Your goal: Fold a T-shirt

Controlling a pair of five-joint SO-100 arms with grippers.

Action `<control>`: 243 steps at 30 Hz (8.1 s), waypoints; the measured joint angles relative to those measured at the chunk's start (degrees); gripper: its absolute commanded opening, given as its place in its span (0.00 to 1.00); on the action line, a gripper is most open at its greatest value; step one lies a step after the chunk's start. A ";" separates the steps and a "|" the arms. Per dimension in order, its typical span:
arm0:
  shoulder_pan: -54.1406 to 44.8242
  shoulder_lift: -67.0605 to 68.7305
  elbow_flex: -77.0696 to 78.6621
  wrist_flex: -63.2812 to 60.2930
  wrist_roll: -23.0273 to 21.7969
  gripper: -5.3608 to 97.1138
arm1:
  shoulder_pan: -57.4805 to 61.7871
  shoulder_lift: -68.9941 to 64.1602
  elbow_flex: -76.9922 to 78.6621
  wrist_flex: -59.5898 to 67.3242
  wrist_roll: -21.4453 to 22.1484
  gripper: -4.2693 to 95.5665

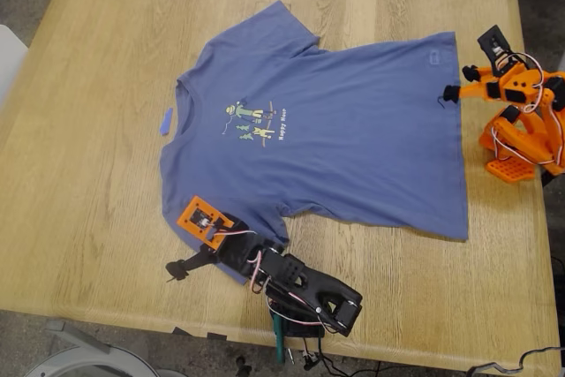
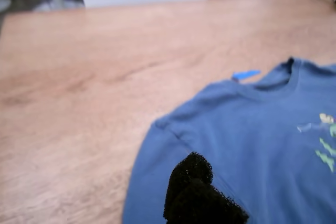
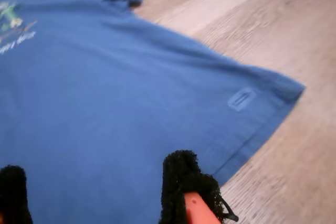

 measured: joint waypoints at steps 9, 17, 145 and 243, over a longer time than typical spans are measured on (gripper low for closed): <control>3.87 -24.35 -21.18 10.28 0.00 0.65 | -10.63 -17.84 -10.37 1.85 0.26 0.41; 7.82 -37.71 -29.18 10.81 1.49 0.67 | -21.62 -30.41 -12.30 -3.25 1.76 0.40; 21.71 -175.34 -172.00 23.47 6.68 0.05 | -38.50 -115.66 -48.25 -63.37 3.78 0.39; 47.29 -155.30 -171.83 50.80 4.57 0.05 | -33.13 -121.99 -51.59 -64.86 5.19 0.04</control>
